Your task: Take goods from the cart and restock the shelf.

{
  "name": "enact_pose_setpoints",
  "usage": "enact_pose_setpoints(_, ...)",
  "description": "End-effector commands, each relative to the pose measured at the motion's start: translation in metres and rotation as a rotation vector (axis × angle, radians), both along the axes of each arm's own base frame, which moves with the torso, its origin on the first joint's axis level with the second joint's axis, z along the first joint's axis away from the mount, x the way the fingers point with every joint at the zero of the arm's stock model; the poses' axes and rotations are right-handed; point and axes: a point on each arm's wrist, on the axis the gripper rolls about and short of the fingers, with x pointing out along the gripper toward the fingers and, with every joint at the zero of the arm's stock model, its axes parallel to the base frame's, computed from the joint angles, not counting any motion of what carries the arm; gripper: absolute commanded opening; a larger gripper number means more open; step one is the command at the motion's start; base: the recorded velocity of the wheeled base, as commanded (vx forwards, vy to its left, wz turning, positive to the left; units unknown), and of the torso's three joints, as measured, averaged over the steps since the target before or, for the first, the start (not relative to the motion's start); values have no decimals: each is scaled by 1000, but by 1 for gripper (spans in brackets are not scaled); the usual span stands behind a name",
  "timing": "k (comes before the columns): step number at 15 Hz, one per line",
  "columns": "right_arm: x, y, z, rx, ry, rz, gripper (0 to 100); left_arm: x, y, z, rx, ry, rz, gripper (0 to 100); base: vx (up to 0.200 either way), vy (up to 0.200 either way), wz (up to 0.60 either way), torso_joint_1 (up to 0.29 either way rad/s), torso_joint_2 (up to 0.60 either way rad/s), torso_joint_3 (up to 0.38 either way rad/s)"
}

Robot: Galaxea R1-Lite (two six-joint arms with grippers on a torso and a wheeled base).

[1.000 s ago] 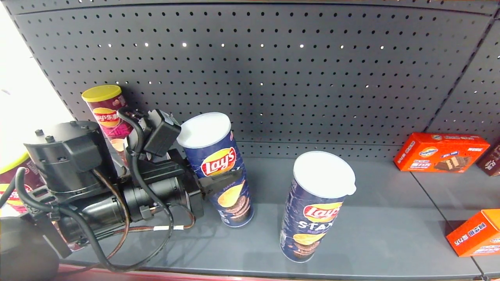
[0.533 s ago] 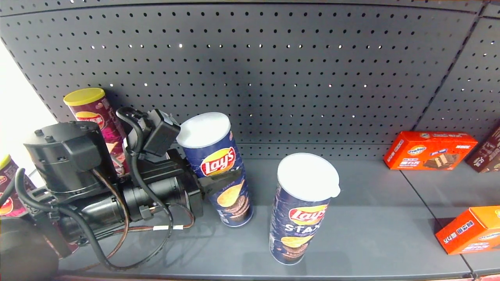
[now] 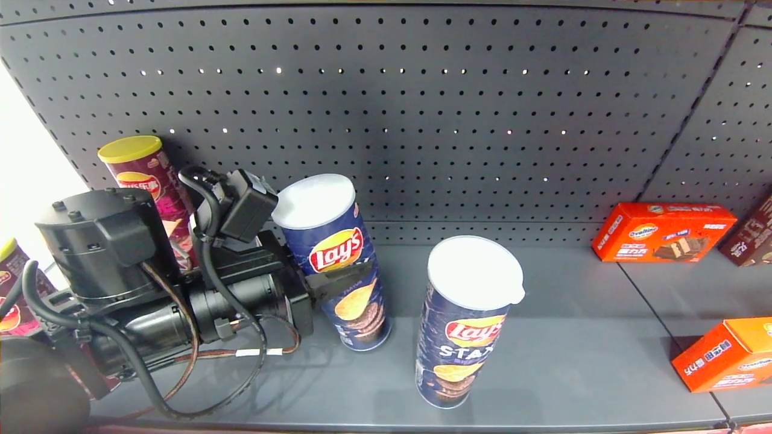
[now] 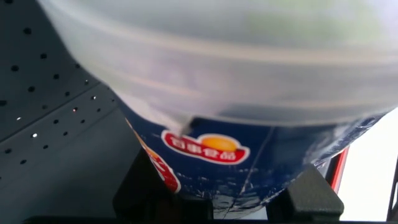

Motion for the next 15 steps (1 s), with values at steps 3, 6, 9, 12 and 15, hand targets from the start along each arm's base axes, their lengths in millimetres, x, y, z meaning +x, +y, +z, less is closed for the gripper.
enact_pose_setpoints(3,0,3,0,-9,18,-144,100,1,-1,1,-2,-3,-3,0,0,0,0,0,0,0)
enact_pose_setpoints(6,2,4,1,-15,37,-147,100,3,0,-1,3,5,3,0,0,0,0,0,0,0)
enact_pose_setpoints(9,12,9,3,-46,172,-369,100,7,-2,-4,5,13,3,0,0,0,0,0,0,0)
enact_pose_setpoints(12,-2,10,0,-1,0,-436,100,12,-5,-5,7,17,2,0,0,0,0,0,0,0)
enact_pose_setpoints(15,-1,10,0,-2,4,-434,100,27,-5,0,-6,0,-1,0,0,0,0,0,0,0)
